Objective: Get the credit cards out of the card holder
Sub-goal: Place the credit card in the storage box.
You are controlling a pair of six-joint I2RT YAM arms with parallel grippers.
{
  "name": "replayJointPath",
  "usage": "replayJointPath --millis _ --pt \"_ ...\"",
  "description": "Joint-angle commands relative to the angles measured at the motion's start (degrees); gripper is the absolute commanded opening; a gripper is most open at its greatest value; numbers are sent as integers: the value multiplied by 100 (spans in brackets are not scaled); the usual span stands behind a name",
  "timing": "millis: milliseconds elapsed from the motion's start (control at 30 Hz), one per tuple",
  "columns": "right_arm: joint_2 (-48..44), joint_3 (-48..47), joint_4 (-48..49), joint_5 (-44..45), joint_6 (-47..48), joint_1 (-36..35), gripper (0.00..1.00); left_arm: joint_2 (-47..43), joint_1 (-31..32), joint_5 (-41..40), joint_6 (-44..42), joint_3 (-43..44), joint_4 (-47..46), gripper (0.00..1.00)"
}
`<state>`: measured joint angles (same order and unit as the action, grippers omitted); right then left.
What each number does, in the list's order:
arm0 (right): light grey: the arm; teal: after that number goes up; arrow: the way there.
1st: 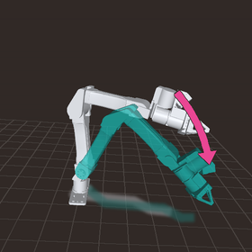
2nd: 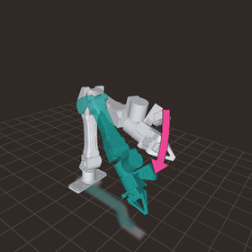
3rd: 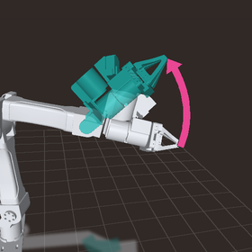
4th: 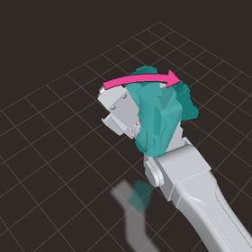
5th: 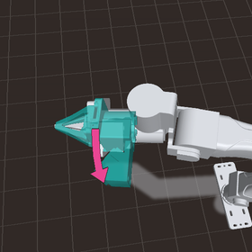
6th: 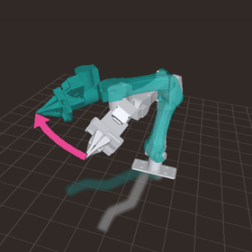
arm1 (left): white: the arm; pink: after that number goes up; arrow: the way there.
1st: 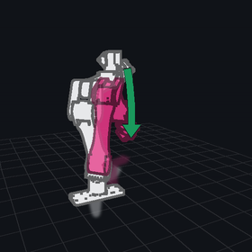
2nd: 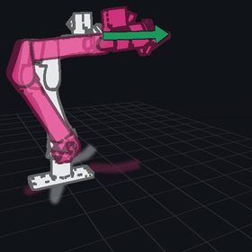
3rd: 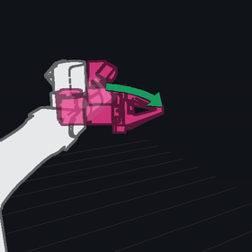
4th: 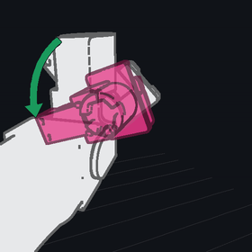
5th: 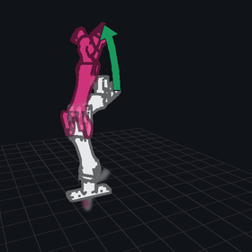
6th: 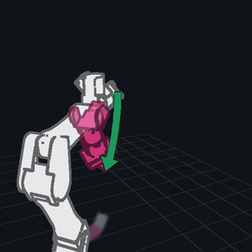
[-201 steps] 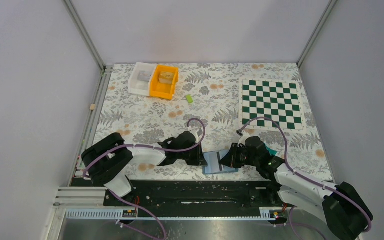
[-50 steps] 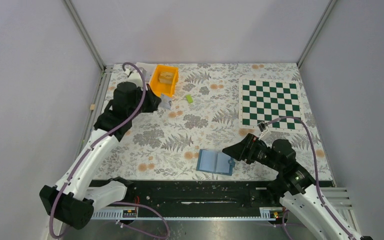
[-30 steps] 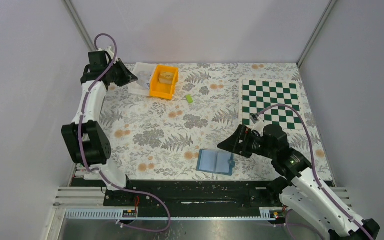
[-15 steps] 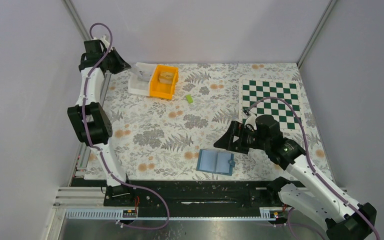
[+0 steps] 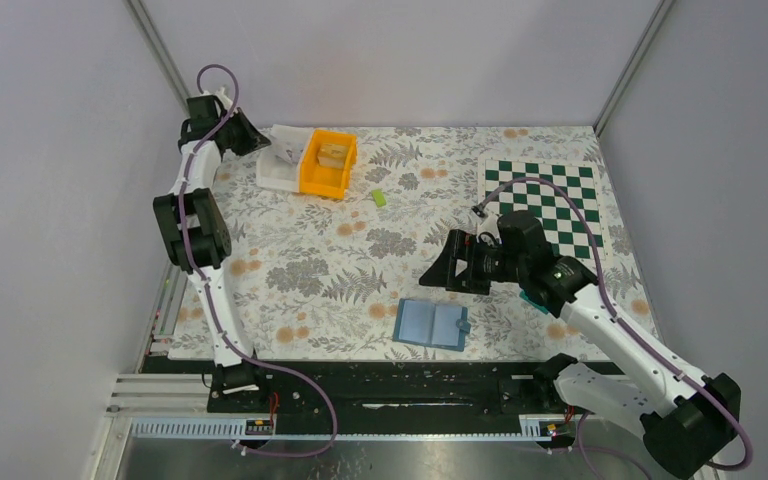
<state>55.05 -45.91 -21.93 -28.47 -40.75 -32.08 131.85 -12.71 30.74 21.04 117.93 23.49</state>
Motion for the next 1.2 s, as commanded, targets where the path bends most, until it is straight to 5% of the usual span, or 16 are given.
replayJointPath --millis 0,833,1167 --pt "218 -388 -34 -238 149 17 99 228 -45 359 62 442 -882 0" --pt "894 -823 100 -288 -117 17 100 1256 117 476 1262 724 -2235 0" --pt "876 -867 86 -265 -123 17 99 1276 173 264 1345 709 -2562 15"
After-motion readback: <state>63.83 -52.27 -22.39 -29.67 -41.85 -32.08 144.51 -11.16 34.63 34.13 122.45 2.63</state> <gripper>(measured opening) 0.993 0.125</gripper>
